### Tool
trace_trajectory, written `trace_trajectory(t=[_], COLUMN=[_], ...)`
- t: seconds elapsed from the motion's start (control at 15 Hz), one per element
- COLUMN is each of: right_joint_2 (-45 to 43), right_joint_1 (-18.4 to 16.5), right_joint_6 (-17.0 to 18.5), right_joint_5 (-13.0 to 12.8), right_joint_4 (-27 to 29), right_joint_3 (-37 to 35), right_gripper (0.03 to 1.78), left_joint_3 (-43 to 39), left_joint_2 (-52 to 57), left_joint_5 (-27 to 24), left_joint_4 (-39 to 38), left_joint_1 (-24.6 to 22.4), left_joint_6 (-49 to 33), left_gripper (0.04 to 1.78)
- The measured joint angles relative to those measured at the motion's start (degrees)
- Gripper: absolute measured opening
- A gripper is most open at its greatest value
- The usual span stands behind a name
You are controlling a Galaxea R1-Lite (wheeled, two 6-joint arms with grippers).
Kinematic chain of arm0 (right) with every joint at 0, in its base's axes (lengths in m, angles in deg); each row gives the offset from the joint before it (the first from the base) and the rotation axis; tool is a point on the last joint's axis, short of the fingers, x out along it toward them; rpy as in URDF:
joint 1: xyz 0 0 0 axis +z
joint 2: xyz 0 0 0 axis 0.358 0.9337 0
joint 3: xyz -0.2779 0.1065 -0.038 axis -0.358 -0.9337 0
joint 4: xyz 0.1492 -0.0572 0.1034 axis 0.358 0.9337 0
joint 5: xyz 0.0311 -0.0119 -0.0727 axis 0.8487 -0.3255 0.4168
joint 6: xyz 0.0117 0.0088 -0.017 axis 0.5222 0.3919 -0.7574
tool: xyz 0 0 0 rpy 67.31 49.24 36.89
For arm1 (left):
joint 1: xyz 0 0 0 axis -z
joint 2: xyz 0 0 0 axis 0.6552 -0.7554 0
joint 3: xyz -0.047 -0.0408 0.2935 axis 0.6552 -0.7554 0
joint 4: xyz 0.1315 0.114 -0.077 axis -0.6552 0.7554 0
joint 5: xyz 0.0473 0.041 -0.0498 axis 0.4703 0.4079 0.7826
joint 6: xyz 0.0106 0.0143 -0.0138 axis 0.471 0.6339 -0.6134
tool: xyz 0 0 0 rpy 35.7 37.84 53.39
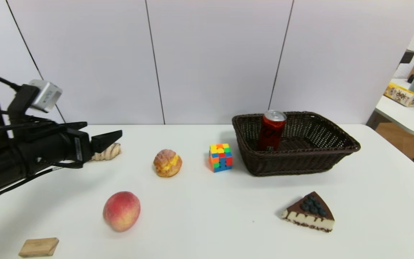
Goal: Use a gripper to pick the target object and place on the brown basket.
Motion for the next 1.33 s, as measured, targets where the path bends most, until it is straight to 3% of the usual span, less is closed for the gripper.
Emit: trace_trajectory(t=[0.2, 0.53, 0.93, 1.33], right_joint_2=[0.00, 0.00, 0.00, 0.00], right_joint_1=[0.00, 0.00, 0.00, 0.00], right_joint_6=[0.00, 0.00, -0.02, 0.00], right_joint_5=[0.02, 0.00, -0.05, -0.02], right_joint_4=[-0.02, -0.02, 0.00, -0.02], right_joint_3=[0.00, 0.00, 0.00, 0.00], right_gripper=[1.75, 1.75, 1.75, 1.75], left_joint_3=[-7.91, -19.70, -30.15, -34.93], left_joint_2=[8.63, 27.65, 53.98, 62.83], left_joint_5=[-0.06, 0.06, 0.17, -0.06], left_joint_4=[-2.97, -2.72, 7.39, 11.06], left_joint_1=[-3.78, -5.35, -3.84, -5.77], left_joint_6=[-0.57, -2.15, -2.21, -3.49], left_gripper=[1.69, 1.69, 1.69, 1.69])
